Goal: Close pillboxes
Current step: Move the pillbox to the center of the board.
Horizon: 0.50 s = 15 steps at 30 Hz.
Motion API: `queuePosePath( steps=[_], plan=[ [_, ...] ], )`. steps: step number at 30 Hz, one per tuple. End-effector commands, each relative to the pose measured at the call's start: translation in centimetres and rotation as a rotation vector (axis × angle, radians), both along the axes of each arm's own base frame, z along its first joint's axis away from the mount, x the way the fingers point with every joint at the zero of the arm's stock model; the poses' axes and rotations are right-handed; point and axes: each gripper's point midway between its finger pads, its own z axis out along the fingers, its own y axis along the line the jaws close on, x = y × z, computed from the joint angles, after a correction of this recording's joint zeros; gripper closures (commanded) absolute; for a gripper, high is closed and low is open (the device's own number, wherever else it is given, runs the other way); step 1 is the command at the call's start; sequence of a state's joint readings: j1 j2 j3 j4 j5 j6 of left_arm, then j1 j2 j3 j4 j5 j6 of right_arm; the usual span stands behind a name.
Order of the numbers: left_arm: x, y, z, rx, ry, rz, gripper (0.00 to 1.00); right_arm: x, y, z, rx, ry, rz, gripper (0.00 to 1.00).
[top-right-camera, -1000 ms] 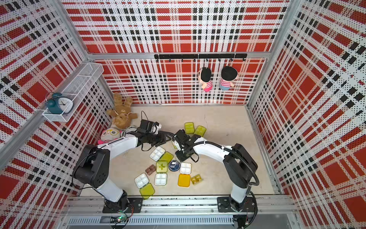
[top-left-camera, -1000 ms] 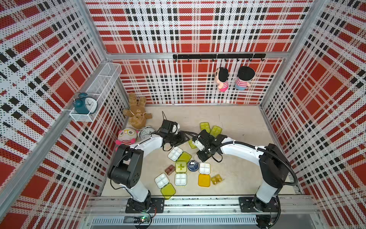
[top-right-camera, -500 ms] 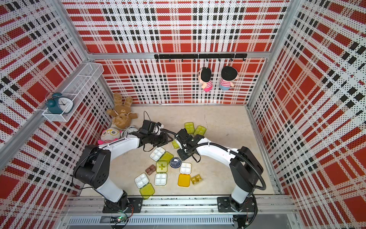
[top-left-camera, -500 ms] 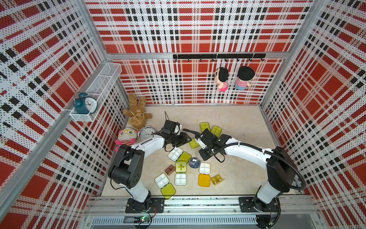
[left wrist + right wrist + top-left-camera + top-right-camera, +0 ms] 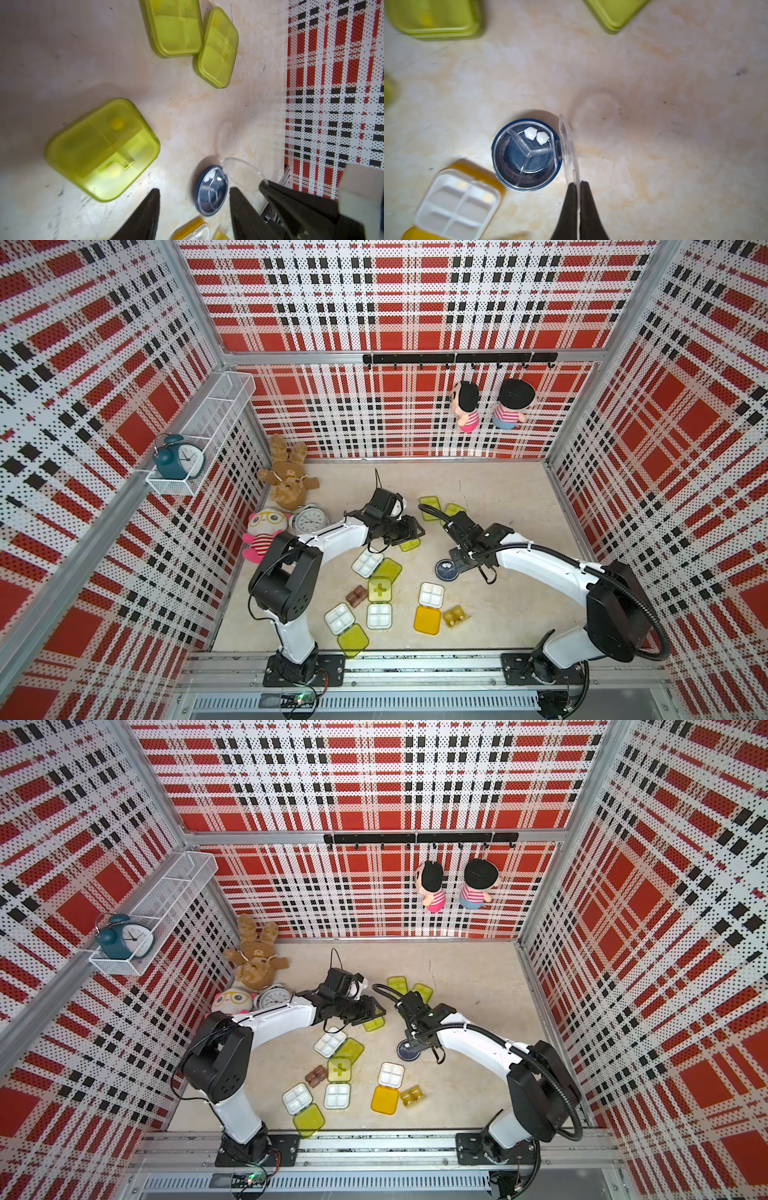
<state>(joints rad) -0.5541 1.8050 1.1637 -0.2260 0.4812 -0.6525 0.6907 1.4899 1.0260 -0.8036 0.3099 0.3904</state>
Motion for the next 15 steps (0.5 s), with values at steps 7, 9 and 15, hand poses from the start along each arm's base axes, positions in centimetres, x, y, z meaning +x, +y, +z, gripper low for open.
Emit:
queuePosePath(
  steps=[7,9,15],
  plan=[
    [-0.3,-3.3,-0.5,-0.009,0.003,-0.052,0.44,-0.6,-1.9,0.3,-0.015,-0.048,-0.098,0.93],
    [-0.6,-3.7,-0.8,-0.008,0.010,-0.062,0.44,-0.6,-1.3,0.6,0.021,-0.047,-0.090,0.85],
    [-1.8,-4.4,-1.6,-0.002,0.026,-0.098,0.44,-0.6,0.0,2.1,0.118,-0.065,-0.075,0.64]
  ],
)
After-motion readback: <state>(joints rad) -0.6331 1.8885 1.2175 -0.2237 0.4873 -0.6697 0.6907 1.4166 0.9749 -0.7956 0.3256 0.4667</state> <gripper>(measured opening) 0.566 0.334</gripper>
